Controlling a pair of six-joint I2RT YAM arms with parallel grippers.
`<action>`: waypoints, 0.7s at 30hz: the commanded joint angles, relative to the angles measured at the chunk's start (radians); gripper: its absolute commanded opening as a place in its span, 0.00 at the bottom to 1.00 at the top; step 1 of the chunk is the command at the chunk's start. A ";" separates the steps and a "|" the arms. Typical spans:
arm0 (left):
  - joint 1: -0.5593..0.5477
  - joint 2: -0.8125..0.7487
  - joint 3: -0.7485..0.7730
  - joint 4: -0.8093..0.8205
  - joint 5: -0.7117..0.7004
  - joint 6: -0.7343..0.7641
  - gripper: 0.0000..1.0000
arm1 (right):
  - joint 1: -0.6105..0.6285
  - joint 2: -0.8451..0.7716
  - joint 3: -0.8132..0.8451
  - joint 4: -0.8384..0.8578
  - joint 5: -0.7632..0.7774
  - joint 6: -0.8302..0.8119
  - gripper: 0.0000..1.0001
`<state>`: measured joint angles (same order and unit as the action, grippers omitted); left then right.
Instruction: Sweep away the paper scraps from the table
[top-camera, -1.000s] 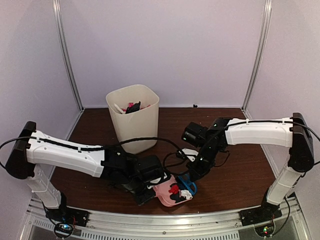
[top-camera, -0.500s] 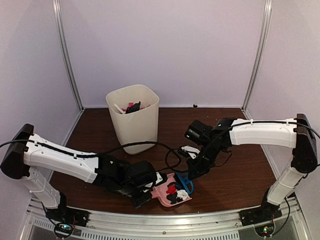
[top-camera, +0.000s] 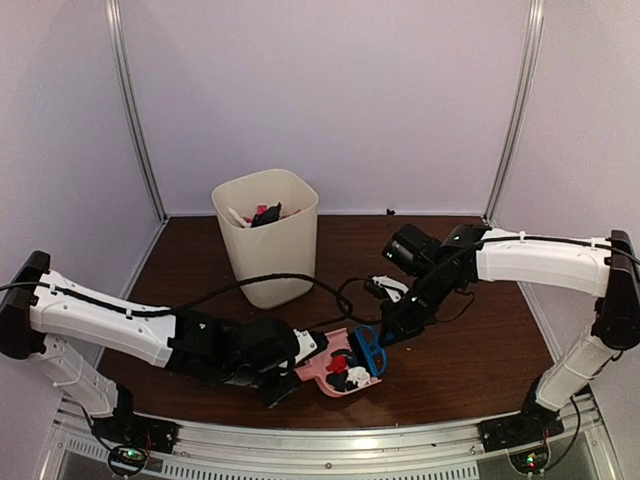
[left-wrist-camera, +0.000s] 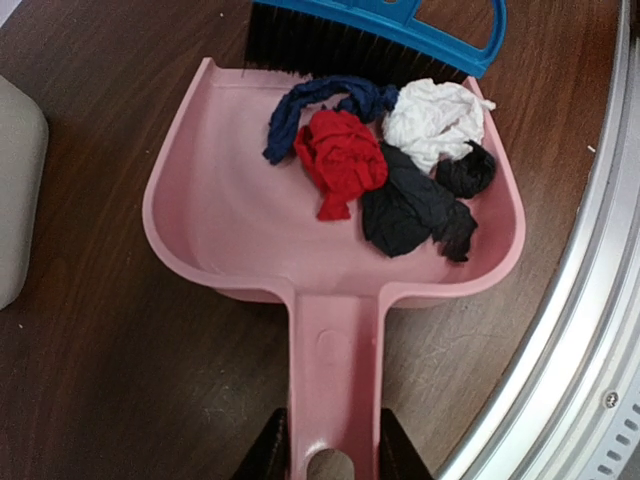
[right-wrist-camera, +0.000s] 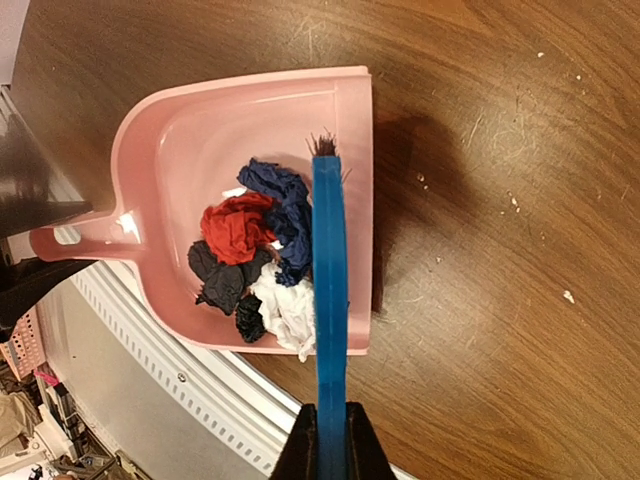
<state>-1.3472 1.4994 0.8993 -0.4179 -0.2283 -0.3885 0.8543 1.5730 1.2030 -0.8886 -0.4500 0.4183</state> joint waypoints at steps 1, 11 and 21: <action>0.007 -0.093 -0.036 0.133 -0.065 0.026 0.00 | -0.023 -0.046 0.062 -0.031 -0.015 0.010 0.00; 0.010 -0.201 -0.069 0.210 -0.134 0.056 0.00 | -0.069 -0.123 0.189 -0.126 0.014 0.030 0.00; 0.028 -0.245 -0.054 0.233 -0.156 0.061 0.00 | -0.154 -0.216 0.288 -0.153 -0.017 0.046 0.00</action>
<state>-1.3289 1.2812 0.8368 -0.2543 -0.3588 -0.3408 0.7311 1.4002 1.4502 -1.0214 -0.4553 0.4526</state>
